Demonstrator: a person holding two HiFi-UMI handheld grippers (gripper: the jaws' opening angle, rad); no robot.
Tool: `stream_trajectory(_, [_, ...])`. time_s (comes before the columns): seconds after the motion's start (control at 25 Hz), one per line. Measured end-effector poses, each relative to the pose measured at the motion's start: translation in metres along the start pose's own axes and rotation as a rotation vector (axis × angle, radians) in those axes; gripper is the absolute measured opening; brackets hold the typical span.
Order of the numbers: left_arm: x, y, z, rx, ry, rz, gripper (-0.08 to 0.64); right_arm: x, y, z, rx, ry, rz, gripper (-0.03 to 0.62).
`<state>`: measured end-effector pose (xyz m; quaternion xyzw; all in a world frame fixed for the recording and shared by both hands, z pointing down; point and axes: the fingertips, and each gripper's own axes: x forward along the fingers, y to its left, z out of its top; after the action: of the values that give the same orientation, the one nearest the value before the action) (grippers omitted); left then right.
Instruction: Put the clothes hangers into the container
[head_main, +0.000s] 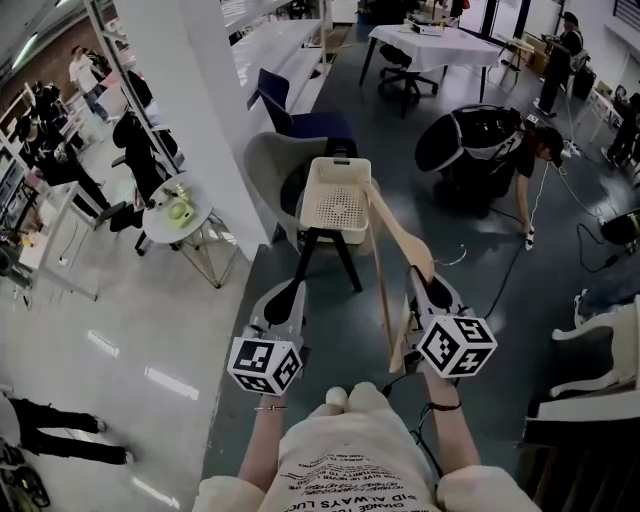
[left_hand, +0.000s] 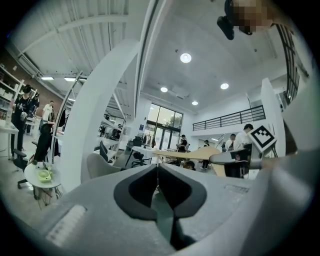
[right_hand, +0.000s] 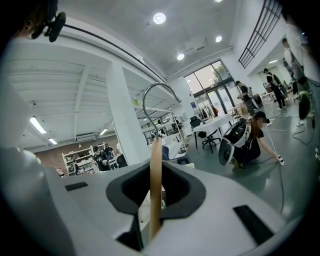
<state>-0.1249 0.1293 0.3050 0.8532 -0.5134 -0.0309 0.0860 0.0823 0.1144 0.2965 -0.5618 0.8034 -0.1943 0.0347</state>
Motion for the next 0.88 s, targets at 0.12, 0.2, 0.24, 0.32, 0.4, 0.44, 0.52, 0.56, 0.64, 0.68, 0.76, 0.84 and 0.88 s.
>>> stream_trajectory(0.12, [0.011, 0.006, -0.001, -0.002, 0.010, -0.009, 0.026, 0.012, 0.000, 0.003, 0.002, -0.006, 0.002, 0.055])
stream_trajectory(0.2, [0.019, 0.013, -0.005, -0.004, 0.020, -0.007, 0.026, 0.023, -0.002, 0.002, 0.009, -0.003, 0.002, 0.055])
stream_trajectory(0.24, [0.024, 0.017, -0.007, -0.006, 0.023, -0.003, 0.026, 0.030, -0.004, 0.001, 0.016, 0.001, 0.003, 0.055])
stream_trajectory(0.32, [0.035, 0.027, -0.009, -0.009, 0.030, 0.002, 0.026, 0.046, -0.010, -0.001, 0.032, 0.009, 0.003, 0.055])
stream_trajectory(0.4, [0.050, 0.038, -0.008, -0.009, 0.031, 0.007, 0.026, 0.064, -0.016, -0.001, 0.039, 0.015, 0.005, 0.055])
stream_trajectory(0.44, [0.059, 0.044, -0.007, -0.010, 0.032, 0.009, 0.026, 0.074, -0.018, 0.001, 0.039, 0.017, 0.010, 0.055])
stream_trajectory(0.52, [0.078, 0.053, -0.006, -0.009, 0.039, 0.009, 0.026, 0.096, -0.025, 0.005, 0.036, 0.020, 0.022, 0.055])
stream_trajectory(0.56, [0.089, 0.058, -0.008, -0.010, 0.044, 0.010, 0.026, 0.107, -0.029, 0.008, 0.034, 0.023, 0.028, 0.055])
stream_trajectory(0.64, [0.112, 0.069, -0.010, -0.014, 0.053, 0.017, 0.026, 0.133, -0.037, 0.012, 0.032, 0.030, 0.037, 0.055])
stream_trajectory(0.68, [0.124, 0.075, -0.010, -0.017, 0.058, 0.021, 0.026, 0.146, -0.041, 0.015, 0.034, 0.036, 0.040, 0.055])
stream_trajectory(0.76, [0.148, 0.087, -0.010, -0.019, 0.073, 0.025, 0.026, 0.174, -0.051, 0.018, 0.048, 0.052, 0.040, 0.055])
stream_trajectory(0.84, [0.171, 0.098, -0.010, -0.021, 0.087, 0.028, 0.026, 0.200, -0.063, 0.020, 0.063, 0.070, 0.036, 0.055])
stream_trajectory(0.88, [0.183, 0.103, -0.010, -0.024, 0.091, 0.033, 0.026, 0.213, -0.069, 0.021, 0.067, 0.078, 0.036, 0.055])
